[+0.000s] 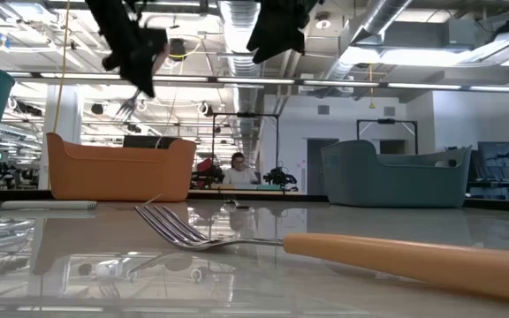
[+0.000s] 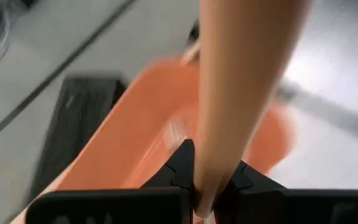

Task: Sort silverware by color (type)
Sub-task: Put the orange fork into the orange bin

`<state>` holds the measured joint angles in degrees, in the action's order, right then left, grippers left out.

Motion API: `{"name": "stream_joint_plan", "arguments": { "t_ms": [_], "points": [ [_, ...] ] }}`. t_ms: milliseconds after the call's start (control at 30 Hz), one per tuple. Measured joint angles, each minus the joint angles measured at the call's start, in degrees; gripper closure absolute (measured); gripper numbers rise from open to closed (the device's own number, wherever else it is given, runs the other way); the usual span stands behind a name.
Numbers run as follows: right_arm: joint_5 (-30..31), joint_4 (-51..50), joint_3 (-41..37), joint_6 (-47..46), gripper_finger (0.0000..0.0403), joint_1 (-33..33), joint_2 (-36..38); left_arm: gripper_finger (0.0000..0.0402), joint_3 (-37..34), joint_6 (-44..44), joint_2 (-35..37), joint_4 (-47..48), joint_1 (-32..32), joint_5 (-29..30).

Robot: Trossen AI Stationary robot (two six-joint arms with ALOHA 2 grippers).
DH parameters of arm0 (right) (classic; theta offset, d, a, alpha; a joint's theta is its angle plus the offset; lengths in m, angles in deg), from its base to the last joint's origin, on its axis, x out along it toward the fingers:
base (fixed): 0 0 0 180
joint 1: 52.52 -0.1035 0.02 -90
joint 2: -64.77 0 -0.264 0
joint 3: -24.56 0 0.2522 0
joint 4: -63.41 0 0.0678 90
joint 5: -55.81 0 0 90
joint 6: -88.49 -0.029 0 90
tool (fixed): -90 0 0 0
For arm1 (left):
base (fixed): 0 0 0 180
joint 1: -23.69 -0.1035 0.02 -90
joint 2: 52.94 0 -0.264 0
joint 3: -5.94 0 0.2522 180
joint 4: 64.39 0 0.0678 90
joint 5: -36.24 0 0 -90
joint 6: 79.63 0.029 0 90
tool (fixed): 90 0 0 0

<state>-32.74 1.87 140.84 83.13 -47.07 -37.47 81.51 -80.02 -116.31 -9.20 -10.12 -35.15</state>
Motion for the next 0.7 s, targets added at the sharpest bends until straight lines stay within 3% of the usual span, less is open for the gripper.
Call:
{"name": "stream_joint_plan", "arguments": {
  "t_ms": [133, 400, 700],
  "points": [
    [0.00, -0.73, 0.00, -1.33, 0.0173, -0.06, -0.04, 0.0395, 0.84, 4.63, -7.58, 7.74, -4.61, -0.57],
    [0.00, -3.16, -0.02, -2.78, 0.0171, -1.96, -0.04, 0.0390, 0.82, 5.49, -20.18, 12.78, -5.30, 1.91],
    [0.00, -3.81, -0.02, -5.62, 0.0171, -3.63, -0.07, 0.0327, 0.82, 4.92, -27.75, 13.27, -5.15, 3.08]
  ]
}}
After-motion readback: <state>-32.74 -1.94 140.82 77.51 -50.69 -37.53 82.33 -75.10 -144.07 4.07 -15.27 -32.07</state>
